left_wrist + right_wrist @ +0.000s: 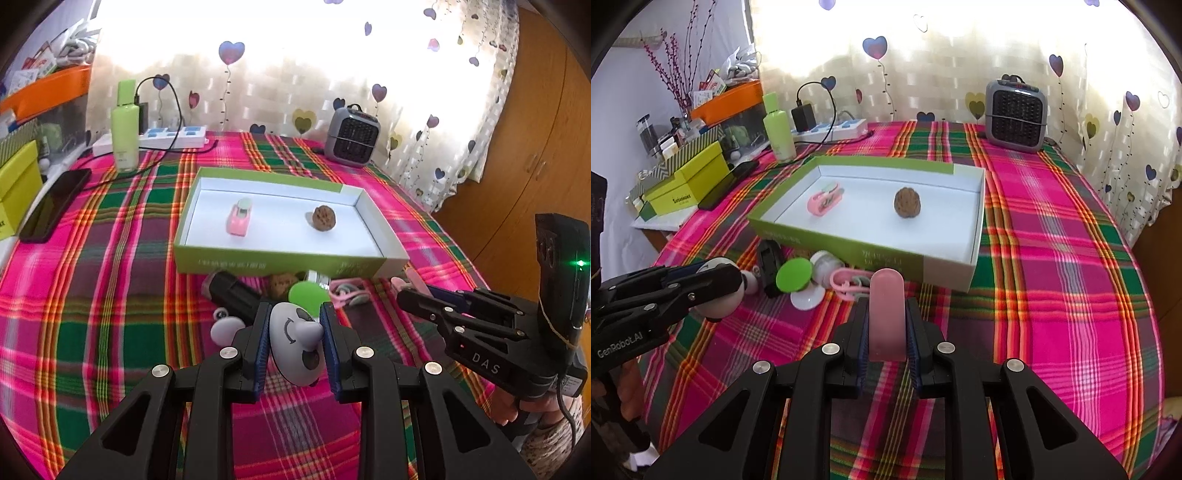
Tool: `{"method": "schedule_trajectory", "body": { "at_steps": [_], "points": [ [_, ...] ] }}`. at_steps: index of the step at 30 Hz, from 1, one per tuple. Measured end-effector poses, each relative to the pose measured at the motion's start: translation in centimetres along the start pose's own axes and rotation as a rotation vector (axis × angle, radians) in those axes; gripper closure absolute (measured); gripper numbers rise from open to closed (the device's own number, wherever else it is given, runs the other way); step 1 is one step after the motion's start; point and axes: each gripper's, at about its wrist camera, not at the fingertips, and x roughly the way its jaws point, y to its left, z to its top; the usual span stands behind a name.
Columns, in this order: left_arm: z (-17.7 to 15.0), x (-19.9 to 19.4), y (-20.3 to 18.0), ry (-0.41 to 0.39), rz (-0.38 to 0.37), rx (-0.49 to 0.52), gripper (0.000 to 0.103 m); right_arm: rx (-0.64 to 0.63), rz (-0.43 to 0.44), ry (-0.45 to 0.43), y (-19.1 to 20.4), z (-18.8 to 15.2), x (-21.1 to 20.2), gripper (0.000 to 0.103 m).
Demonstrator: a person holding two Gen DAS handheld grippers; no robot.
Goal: Organize objects
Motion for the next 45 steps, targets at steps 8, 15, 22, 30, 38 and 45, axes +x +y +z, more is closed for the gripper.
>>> {"method": "schedule_trajectory", "body": {
  "at_steps": [8,15,22,30,38,45],
  "points": [
    [2.5,1.1,0.1,-0.013,-0.005,0.006,0.079,-0.001,-0.012,-0.016,-0.2,1.7,0.4,0.084],
    [5.0,2.8,0.3,-0.023,-0.017,0.008,0.079,0.016,-0.030,-0.022,-0.8,3.5,1.4,0.084],
    [6.6,4.9,0.2,-0.001,-0.036,0.012,0.079,0.031,-0.043,-0.019,-1.6,5.1,2.6,0.084],
    [8.4,7.3,0.4,0.017,-0.047,0.008,0.079,0.048,-0.050,-0.008,-2.7,6.8,4.6,0.084],
    [9.8,10.4,0.7,0.058,-0.039,0.006,0.079,0.068,-0.057,0.010,-3.8,8.1,6.8,0.084],
    [10.7,12.8,1.0,0.099,-0.030,0.010,0.079,0.069,-0.070,0.038,-4.5,8.9,8.9,0.084]
  ]
}}
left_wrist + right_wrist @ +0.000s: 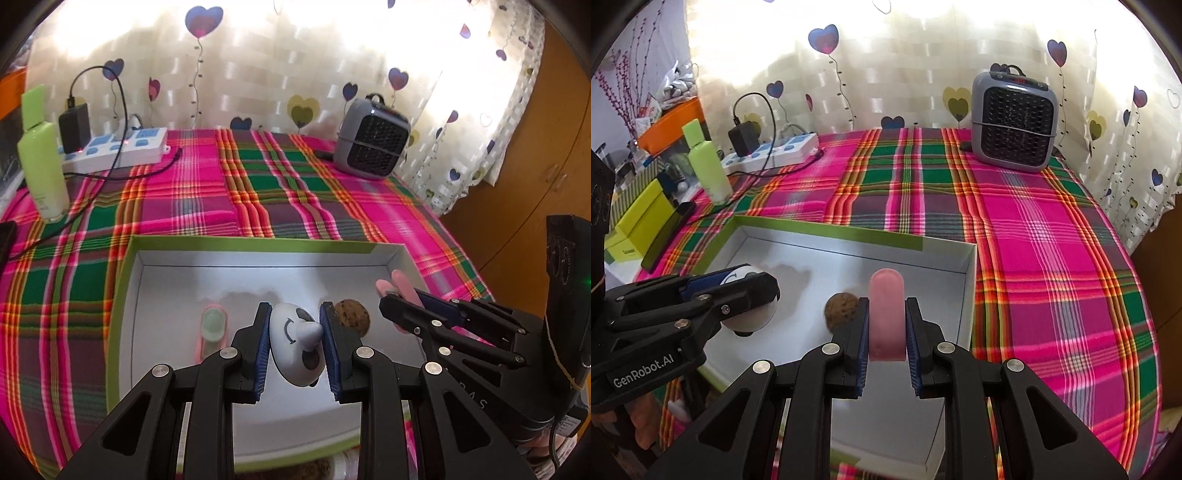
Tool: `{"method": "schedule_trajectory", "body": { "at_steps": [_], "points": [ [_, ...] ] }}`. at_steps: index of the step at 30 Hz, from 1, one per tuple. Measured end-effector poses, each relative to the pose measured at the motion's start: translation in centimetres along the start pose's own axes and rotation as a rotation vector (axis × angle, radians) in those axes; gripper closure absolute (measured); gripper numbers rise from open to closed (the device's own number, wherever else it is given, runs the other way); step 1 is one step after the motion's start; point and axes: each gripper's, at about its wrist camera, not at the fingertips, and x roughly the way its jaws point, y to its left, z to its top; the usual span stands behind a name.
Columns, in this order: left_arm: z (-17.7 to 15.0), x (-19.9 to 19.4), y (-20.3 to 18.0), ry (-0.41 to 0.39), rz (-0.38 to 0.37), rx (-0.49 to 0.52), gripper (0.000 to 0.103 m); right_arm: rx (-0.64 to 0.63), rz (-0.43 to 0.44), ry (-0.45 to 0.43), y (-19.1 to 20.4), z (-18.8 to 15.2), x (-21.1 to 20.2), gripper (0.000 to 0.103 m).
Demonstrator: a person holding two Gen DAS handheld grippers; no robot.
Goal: Organize objects
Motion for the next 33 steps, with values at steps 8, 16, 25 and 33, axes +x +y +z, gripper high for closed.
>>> {"method": "schedule_trajectory", "body": {
  "at_steps": [8,16,25,33],
  "points": [
    [1.0,2.2,-0.2,0.022,0.007,0.014,0.079,0.005,-0.004,0.015,-0.4,0.7,1.3,0.084],
    [1.3,3.7,0.0,0.045,0.030,0.007,0.079,0.009,0.002,0.028,-0.9,0.7,2.2,0.084],
    [1.4,4.5,0.0,0.062,0.036,0.006,0.079,-0.006,0.004,0.025,-0.6,0.7,2.6,0.084],
    [1.6,4.6,0.1,0.066,0.033,0.002,0.078,-0.006,0.008,0.020,-0.6,0.7,2.6,0.084]
  ]
}}
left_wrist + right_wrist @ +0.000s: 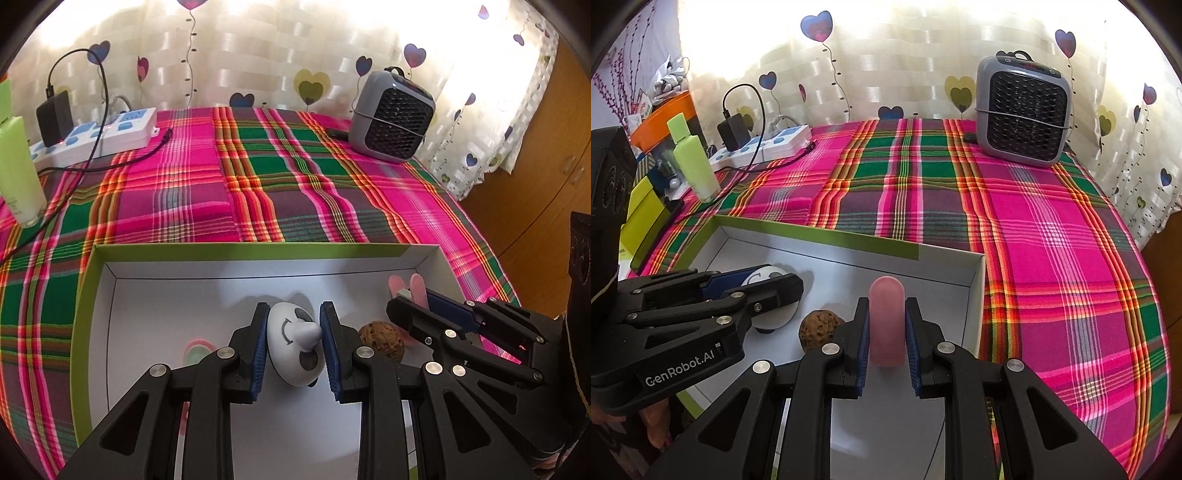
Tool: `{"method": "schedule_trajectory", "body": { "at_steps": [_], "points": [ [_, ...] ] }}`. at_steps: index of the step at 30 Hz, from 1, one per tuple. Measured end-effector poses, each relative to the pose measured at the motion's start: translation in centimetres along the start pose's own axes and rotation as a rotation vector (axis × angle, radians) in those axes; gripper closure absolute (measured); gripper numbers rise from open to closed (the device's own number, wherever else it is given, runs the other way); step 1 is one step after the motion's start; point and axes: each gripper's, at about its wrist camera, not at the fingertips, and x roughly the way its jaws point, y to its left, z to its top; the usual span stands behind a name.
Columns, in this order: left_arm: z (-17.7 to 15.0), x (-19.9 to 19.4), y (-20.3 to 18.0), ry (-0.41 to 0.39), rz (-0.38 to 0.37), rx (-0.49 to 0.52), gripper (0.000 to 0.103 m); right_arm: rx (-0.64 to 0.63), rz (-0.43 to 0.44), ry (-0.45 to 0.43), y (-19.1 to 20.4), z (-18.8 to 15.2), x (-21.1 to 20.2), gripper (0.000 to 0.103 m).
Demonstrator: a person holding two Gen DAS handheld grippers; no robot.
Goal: Organize objects
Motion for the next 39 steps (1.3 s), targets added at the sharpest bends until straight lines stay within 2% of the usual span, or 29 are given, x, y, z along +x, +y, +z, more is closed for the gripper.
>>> {"method": "schedule_trajectory", "body": {
  "at_steps": [9,10,12,15,23,26,29,32,39],
  "points": [
    [0.0,0.1,0.1,0.005,0.002,0.010,0.075,0.005,0.010,0.002,0.1,-0.1,-0.1,0.084],
    [0.0,0.1,0.0,0.006,0.000,0.009,0.074,0.005,0.012,0.002,0.1,-0.1,-0.1,0.082],
    [-0.1,0.1,0.1,0.005,-0.004,0.007,0.073,0.001,0.006,-0.003,0.3,-0.1,-0.2,0.073],
    [-0.2,-0.2,0.1,0.000,-0.008,0.002,0.071,0.002,0.002,-0.013,0.4,-0.2,-0.6,0.068],
    [-0.6,-1.6,-0.1,-0.019,-0.011,-0.005,0.065,0.014,-0.007,-0.030,0.3,-0.7,-1.8,0.067],
    [-0.9,-2.6,-0.1,-0.041,0.010,0.007,0.065,0.023,-0.005,-0.038,0.3,-1.0,-2.3,0.067],
    [-1.5,-3.5,0.0,-0.049,0.001,-0.005,0.065,0.030,-0.002,-0.046,0.4,-1.4,-3.0,0.067],
    [-2.1,-4.5,-0.1,-0.067,0.030,0.009,0.064,0.036,-0.003,-0.050,0.7,-1.8,-3.6,0.067],
    [-3.5,-7.2,0.0,-0.099,0.021,-0.004,0.064,0.040,-0.002,-0.085,1.4,-2.9,-5.7,0.067]
  ]
}}
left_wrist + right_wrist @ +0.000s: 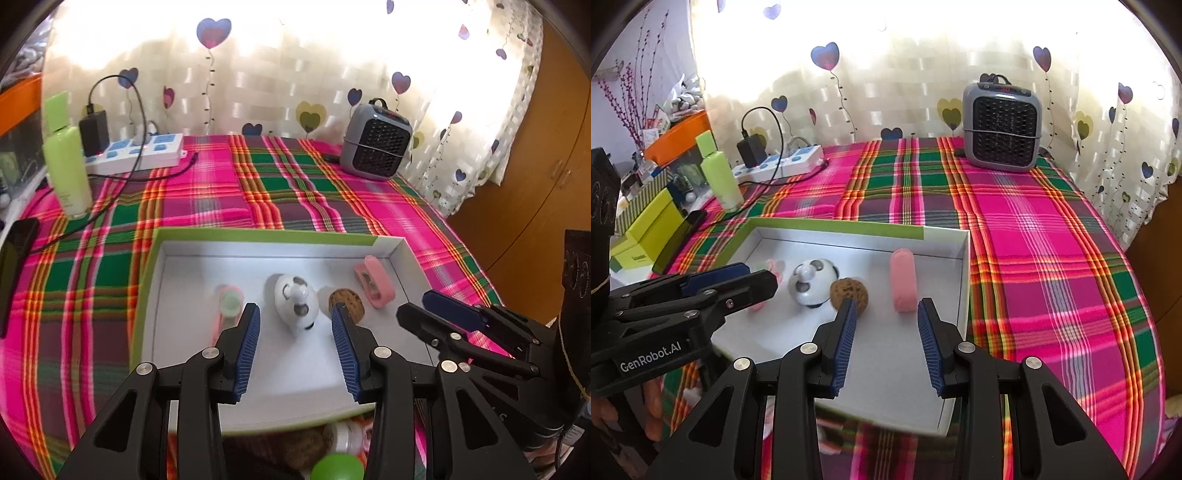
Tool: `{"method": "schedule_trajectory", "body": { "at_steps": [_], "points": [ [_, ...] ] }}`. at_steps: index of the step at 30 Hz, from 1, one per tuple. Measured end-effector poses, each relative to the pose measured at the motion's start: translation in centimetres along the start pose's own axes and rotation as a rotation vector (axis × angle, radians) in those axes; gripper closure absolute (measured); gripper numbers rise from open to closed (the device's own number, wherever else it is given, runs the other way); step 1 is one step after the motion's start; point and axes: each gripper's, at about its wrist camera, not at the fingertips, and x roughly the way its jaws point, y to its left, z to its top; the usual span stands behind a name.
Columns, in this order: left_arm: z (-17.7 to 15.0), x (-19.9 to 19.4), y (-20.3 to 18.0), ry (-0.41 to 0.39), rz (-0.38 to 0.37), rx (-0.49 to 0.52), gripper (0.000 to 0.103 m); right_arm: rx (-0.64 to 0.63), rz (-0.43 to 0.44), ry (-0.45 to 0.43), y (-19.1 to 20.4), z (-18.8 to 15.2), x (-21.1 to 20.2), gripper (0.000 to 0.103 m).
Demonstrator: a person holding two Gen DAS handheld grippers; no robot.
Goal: Organize objects
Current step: 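Open both grippers to drop the white figure and pink block into the tray, then withdraw both open grippers from the tray toward the items beside it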
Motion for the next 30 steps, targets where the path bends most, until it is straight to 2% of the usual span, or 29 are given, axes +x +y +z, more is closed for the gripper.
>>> {"method": "schedule_trajectory", "body": {
  "at_steps": [12,19,30],
  "points": [
    [-3.5,-5.1,1.3,-0.071,-0.005,-0.056,0.064,0.003,0.014,-0.042,1.4,-2.7,-3.6,0.067],
    [-6.2,-7.2,2.8,-0.082,0.017,-0.096,0.064,-0.005,0.031,-0.052,2.3,-4.6,-5.1,0.067],
    [-10.1,-7.6,4.1,-0.059,0.035,-0.114,0.063,-0.003,0.071,-0.034,3.1,-7.4,-5.8,0.067]
  ]
}}
